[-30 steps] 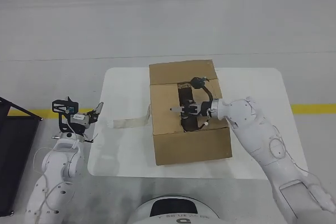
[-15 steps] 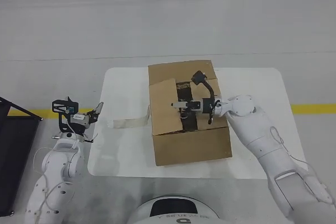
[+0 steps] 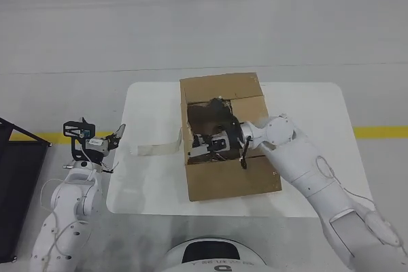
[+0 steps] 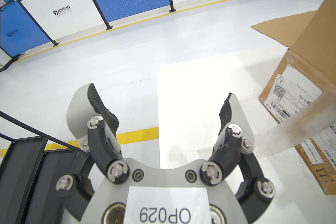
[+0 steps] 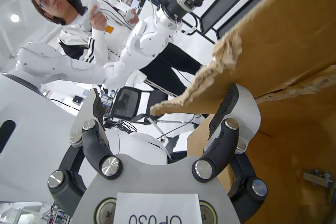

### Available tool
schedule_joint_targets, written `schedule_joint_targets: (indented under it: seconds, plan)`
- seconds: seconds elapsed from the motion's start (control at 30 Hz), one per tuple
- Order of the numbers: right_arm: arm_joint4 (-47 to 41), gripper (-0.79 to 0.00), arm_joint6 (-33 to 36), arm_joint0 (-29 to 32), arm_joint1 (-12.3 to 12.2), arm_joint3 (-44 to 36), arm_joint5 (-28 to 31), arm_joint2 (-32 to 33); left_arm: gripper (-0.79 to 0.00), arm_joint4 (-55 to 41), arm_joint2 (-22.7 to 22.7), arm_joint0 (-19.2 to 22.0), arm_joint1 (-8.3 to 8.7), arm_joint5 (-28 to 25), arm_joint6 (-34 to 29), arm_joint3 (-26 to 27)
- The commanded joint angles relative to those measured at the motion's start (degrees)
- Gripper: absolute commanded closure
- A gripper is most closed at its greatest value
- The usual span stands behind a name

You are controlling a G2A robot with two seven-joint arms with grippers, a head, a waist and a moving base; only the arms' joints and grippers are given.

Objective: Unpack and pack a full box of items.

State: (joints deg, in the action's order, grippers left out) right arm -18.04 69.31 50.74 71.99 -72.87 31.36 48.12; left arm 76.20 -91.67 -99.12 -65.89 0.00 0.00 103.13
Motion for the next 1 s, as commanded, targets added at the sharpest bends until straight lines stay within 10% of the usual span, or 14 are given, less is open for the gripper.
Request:
schedule_joint_targets:
  seconds: [0.0, 0.5, 0.97]
  plan:
    - [2.59, -0.785, -1.48, -0.89, 0.64, 0.0, -0.72, -2.25, -0.785, 0.0, 0.0, 0.0, 0.0, 0.0, 0.0, 0.0]
    - [5.39, -0.785, -3.12, -6.01, 3.19, 4.61, 1.5, -7.36, -0.785, 0.0, 0.0, 0.0, 0.0, 0.0, 0.0, 0.0]
    - [5.76, -0.785, -9.29, 23.52, -9.34, -20.56, 12.91, 30.12, -0.785, 8.7, 2.65, 0.47, -0.03, 0.86, -0.41, 3.57]
